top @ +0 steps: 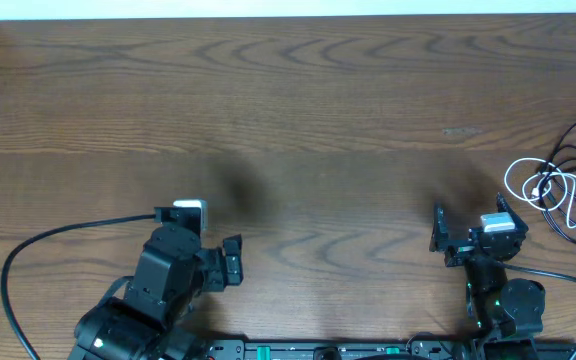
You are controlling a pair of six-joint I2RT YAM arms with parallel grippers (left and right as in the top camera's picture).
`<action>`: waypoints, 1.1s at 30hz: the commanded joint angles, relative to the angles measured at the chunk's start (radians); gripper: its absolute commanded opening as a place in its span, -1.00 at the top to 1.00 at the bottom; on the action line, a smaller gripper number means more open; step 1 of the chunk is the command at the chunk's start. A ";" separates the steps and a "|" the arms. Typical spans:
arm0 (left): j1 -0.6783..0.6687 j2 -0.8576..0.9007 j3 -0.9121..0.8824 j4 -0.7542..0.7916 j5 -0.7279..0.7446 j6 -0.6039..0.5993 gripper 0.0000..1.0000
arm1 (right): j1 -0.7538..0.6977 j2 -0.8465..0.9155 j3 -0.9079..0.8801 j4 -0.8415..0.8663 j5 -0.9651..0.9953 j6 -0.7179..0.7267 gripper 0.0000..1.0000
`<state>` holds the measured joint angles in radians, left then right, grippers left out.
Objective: Untangle cables
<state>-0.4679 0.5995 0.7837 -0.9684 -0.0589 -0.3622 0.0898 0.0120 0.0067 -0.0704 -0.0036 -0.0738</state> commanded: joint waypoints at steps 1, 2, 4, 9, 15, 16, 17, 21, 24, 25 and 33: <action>-0.003 -0.004 0.000 -0.032 -0.020 0.016 -0.92 | -0.004 -0.007 -0.001 -0.005 0.012 -0.013 -0.99; -0.003 -0.004 0.000 -0.045 -0.020 0.016 -0.92 | -0.004 -0.007 -0.001 -0.005 0.012 -0.013 -0.99; -0.003 -0.004 0.000 -0.056 -0.019 0.016 -0.92 | -0.004 -0.007 -0.001 -0.005 0.012 -0.013 -0.98; 0.026 -0.011 -0.001 -0.053 -0.021 0.016 -0.92 | -0.004 -0.007 -0.001 -0.005 0.012 -0.013 -0.99; 0.107 -0.094 -0.049 0.085 -0.019 0.128 -0.92 | -0.004 -0.007 -0.001 -0.005 0.012 -0.013 -0.99; 0.111 -0.108 -0.062 0.108 -0.014 0.152 -0.91 | -0.004 -0.007 -0.001 -0.005 0.012 -0.013 -0.98; 0.117 -0.126 -0.079 0.135 -0.002 0.188 -0.92 | -0.004 -0.007 -0.001 -0.005 0.012 -0.013 -0.98; 0.130 -0.191 -0.159 0.227 0.026 0.271 -0.92 | -0.004 -0.007 -0.001 -0.005 0.012 -0.013 -0.99; 0.144 -0.269 -0.277 0.354 0.026 0.304 -0.92 | -0.004 -0.007 -0.001 -0.005 0.012 -0.013 -0.99; 0.149 -0.286 -0.303 0.385 0.026 0.305 -0.92 | -0.004 -0.007 -0.001 -0.005 0.012 -0.013 -0.99; 0.209 -0.463 -0.564 0.745 0.151 0.397 -0.92 | -0.004 -0.007 -0.001 -0.005 0.012 -0.013 -0.98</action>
<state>-0.2836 0.1936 0.2909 -0.3111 0.0029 -0.0475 0.0898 0.0120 0.0067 -0.0708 -0.0032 -0.0742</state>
